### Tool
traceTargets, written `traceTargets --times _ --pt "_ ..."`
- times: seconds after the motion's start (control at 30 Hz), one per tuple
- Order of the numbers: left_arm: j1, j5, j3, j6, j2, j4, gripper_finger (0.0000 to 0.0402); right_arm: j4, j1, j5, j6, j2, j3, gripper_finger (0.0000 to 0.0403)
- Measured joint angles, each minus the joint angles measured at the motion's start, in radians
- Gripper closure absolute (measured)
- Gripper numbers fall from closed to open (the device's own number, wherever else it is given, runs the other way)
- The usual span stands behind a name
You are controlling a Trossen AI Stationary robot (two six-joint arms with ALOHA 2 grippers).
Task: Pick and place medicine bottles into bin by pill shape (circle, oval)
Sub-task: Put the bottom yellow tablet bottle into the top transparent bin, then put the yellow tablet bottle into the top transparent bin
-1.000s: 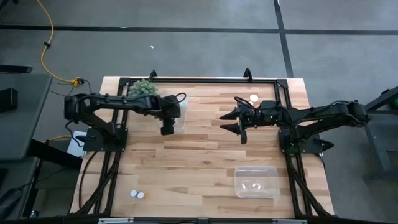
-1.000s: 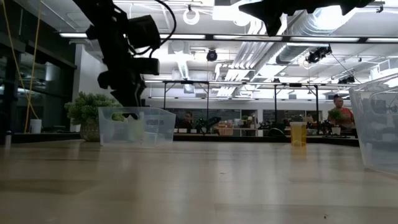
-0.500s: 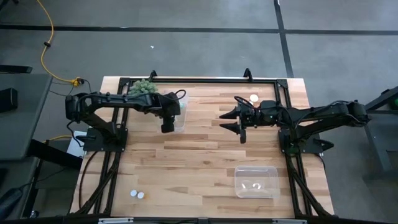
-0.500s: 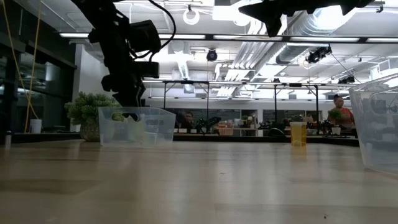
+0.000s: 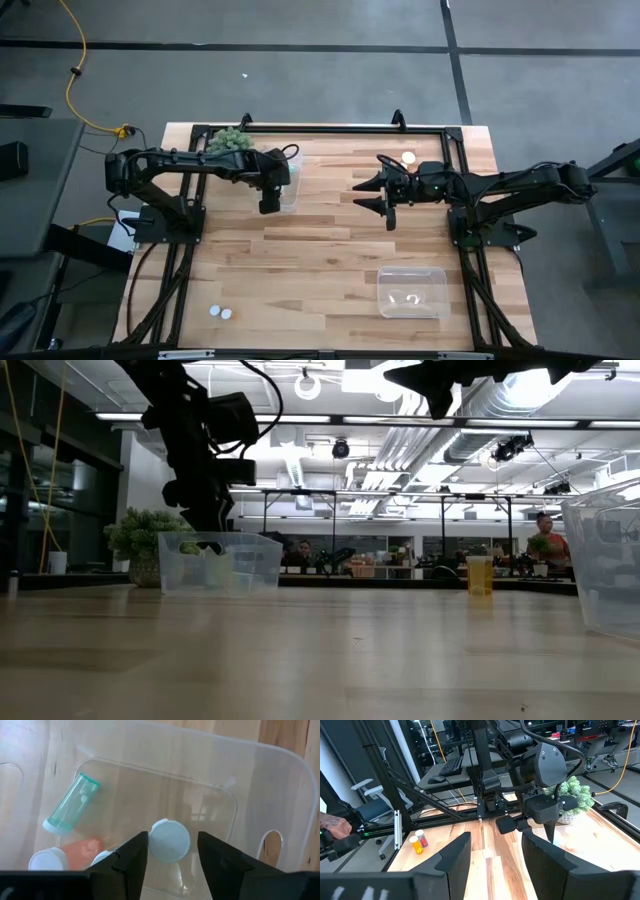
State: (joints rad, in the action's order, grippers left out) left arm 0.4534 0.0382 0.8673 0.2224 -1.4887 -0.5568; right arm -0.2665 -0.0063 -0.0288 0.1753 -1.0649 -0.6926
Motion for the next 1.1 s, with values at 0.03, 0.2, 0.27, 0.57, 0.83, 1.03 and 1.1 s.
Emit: traceTargets --times 0.03,0.2,0.27,0.57,0.83,1.03,1.1 --pt "0.000 0.000 0.000 0.000 0.000 0.000 0.0235 0.000 0.000 0.000 0.000 0.000 0.000 0.0233" --pt "0.000 -0.001 0.014 -0.016 0.004 -0.006 0.0217 0.000 0.000 0.000 0.000 0.000 0.000 0.0233" --pt "0.000 -0.002 0.029 -0.017 0.016 -0.007 0.0207 0.000 0.000 0.000 0.004 0.000 0.000 0.0233" --pt "0.002 0.015 0.170 -0.021 0.099 -0.098 0.0156 0.000 0.000 0.000 0.001 0.000 0.000 0.0233" --pt "-0.038 0.011 0.269 -0.241 0.287 0.018 0.0149 0.000 0.000 0.000 0.000 0.000 0.000 0.0233" --pt "-0.165 0.047 0.141 -0.379 0.450 0.367 0.0149 0.000 0.000 0.026 0.000 0.000 0.000 0.0233" --pt "-0.228 0.094 0.054 -0.406 0.486 0.537 0.0149 0.000 0.000 0.032 0.000 0.000 0.000 0.0233"
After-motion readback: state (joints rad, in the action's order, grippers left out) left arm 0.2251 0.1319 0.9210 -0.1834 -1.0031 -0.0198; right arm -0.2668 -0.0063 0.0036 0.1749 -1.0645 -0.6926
